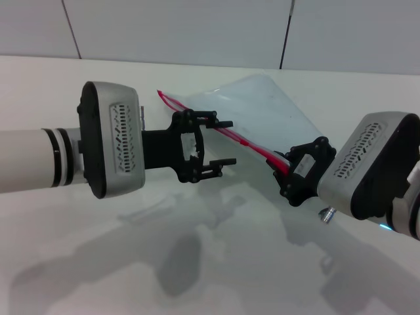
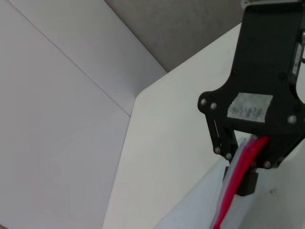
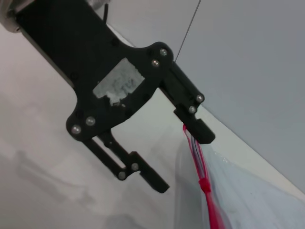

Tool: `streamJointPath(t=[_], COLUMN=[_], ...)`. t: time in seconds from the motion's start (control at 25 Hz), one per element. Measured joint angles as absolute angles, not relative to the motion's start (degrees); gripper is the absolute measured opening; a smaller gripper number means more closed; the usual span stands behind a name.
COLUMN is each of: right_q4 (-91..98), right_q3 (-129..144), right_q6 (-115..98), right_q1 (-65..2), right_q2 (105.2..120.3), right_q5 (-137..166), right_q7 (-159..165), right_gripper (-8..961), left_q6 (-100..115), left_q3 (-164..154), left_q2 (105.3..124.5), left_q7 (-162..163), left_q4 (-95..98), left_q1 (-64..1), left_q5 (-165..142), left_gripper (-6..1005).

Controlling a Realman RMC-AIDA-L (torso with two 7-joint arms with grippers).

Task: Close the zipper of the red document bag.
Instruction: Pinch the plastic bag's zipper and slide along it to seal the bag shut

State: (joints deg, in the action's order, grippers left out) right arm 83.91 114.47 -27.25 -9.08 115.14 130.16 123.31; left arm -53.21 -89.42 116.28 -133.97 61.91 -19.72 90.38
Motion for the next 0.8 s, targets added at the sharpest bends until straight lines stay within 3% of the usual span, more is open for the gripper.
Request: streamJointPath(t=[0.64,0.8], right_q4=[83.8,83.8], right_q3=[114.4,114.5], right_q6=[-27.2,-27.2], right_q1=[-9.4,-9.4], right_q2=[115.13,115.13], right_q5=[130.2,130.2], right_q7=[123.3,123.3], right_gripper=[52,52], left_q6=[-52.5,-52.4], left_q3=[-89.9,-90.1], left_q2=[116.45,116.46], left_q7=[-140.9,-142.1], left_q4=[58.2,56.6], left_q1=[-21.2,-22.1], left_q5=[95.5,95.6], left_gripper=[587,548])
